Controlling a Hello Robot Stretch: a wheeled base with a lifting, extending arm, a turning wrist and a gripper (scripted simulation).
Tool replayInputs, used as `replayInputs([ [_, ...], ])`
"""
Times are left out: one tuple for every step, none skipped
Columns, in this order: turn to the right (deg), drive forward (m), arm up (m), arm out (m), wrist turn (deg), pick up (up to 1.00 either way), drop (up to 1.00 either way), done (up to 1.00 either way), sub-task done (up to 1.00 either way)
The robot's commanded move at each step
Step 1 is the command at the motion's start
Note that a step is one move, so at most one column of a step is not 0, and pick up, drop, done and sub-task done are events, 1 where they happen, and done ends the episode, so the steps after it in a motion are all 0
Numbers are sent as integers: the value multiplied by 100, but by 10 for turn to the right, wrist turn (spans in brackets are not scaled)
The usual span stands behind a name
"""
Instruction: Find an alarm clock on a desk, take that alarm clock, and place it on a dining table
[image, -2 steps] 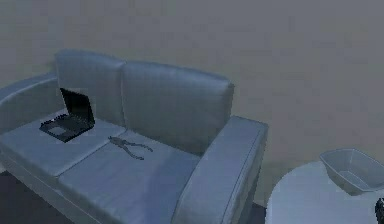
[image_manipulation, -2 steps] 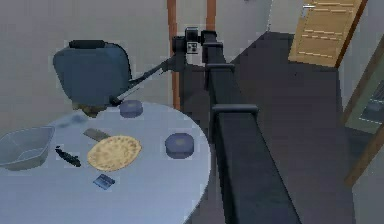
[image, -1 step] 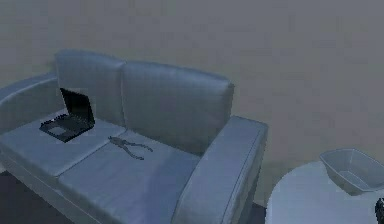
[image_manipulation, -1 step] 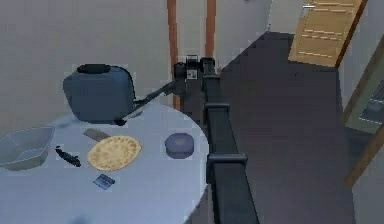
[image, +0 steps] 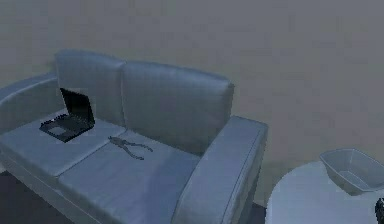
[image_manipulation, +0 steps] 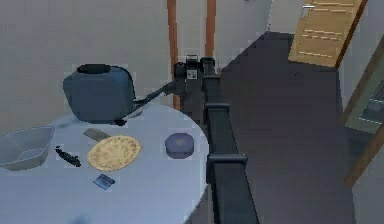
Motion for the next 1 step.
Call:
replayInputs([
  [0,0,0,0,0,0,100,0,0],
])
